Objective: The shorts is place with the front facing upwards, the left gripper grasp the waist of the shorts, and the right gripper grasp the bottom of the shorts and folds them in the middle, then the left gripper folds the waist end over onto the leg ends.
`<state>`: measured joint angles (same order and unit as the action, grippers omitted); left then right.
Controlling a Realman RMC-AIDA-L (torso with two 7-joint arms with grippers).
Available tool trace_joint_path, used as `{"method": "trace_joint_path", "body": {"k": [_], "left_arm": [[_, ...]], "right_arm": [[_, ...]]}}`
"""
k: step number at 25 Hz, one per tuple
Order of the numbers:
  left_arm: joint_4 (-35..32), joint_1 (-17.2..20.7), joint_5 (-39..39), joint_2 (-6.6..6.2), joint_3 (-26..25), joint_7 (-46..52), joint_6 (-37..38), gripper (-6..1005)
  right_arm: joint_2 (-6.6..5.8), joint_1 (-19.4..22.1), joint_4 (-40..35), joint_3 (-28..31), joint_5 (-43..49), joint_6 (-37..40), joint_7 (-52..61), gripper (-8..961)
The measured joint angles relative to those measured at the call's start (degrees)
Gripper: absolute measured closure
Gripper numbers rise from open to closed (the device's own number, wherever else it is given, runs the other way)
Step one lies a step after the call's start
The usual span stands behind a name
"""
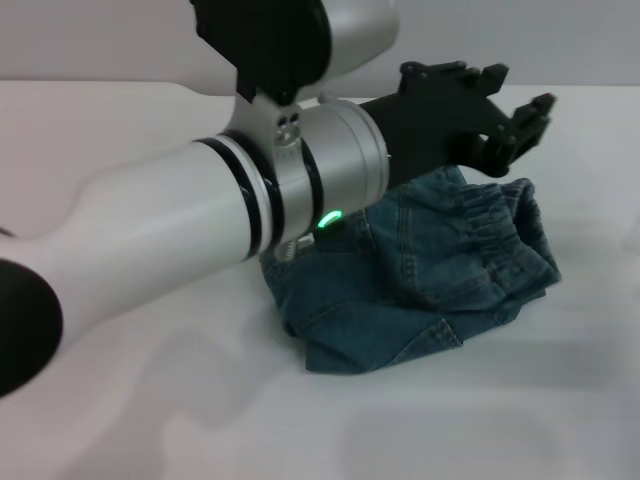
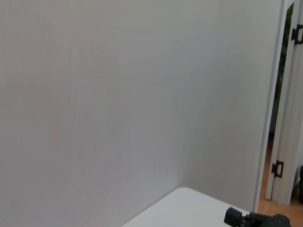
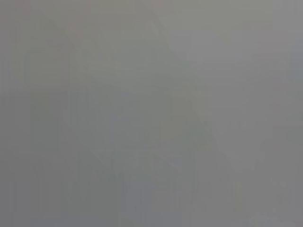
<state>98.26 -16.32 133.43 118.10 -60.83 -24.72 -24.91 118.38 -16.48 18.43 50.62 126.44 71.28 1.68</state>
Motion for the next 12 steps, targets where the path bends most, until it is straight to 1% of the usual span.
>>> {"method": "trace_joint_path", "body": {"k": [2,4,6,9,12], "left_arm": [[-0.4,0.2,0.2,-0.04,1.3,-0.3,2.9,703],[-1.0,1.1,0.4,-0.07,1.8,-1.8,6.4,639],[-2.7,2.9,0.6,-0.07,1.8,-4.3,12.0,558],[-7.3,5.0,0.6,-0.11,1.4,-6.5,20.3,413],[-15.3,5.9,0.6,-0.13,0.9,-7.3,31.7,293]], "right_arm": [[0.0,0.6,-0.1,0.0,1.0,1.8,0.0,937],[0.13,2.0,-0.1,0.1,1.6,5.3,-0.2,936],[0.33,3.7,0.1,0.4,1.7,9.2,-0.3,935],[0.29,6.3,0.9,0.2,2.2,13.2,-0.3,934],[0.14,7.9,1.1,0.4,2.9,13.9,0.7,932]]}}
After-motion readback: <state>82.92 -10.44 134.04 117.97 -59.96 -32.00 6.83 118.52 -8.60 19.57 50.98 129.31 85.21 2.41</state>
